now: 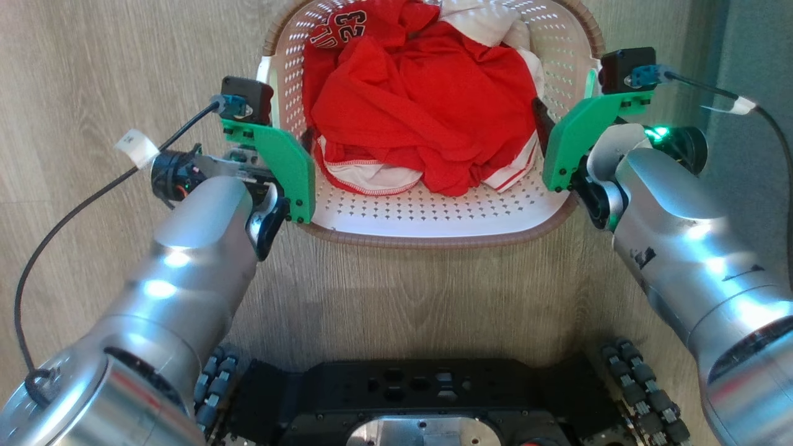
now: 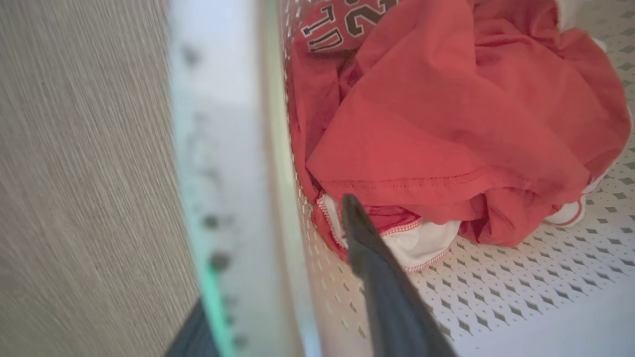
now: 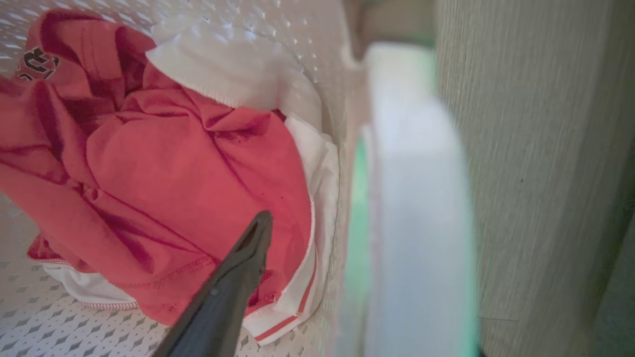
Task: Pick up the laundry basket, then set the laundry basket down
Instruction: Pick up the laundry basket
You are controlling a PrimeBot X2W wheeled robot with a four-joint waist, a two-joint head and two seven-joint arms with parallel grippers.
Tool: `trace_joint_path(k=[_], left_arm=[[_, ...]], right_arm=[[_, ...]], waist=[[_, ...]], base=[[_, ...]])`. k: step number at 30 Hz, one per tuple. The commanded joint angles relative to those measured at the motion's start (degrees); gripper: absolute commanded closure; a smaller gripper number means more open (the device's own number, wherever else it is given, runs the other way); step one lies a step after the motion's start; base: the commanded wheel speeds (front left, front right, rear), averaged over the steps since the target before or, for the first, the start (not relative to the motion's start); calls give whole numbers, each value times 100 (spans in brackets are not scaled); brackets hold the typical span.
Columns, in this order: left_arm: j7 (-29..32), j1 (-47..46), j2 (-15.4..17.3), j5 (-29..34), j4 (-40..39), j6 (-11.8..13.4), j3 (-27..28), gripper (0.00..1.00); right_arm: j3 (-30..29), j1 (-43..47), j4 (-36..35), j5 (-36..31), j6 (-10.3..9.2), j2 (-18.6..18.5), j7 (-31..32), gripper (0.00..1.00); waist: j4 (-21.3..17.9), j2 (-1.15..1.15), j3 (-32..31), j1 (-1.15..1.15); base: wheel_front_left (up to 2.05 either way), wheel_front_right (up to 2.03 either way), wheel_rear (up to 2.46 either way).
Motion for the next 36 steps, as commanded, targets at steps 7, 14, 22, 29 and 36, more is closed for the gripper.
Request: trace_joint_path(k=[7,14,22,29,36], left_arm=[[106,26,118,-321,-89,49,-173,100],[156,22,118,-537,-120,33,-418,100],[569,266,118,-794,-164,-178,-847,100],[983,546,118,-1038,-224,-279,-1134,100],[1297,750,118,-1234,-335,-391,-1428,100]], right_arm=[[297,241,-77,175,41,2,-2,100],[457,215,-56,324,41,-68,-11,100],[974,321,78,339,41,-159,650,100],[1262,557,-23,600,41,-249,1244,100],[1663,870,-305,912,41,-346,2077,100]], waist=[[32,0,28,0],[64,0,-8,0],[75,0,-384,0],[69,0,-1026,0],[90,0,-1785,0]], base=[[0,0,0],[0,0,0],[0,0,0],[0,0,0],[0,0,0]])
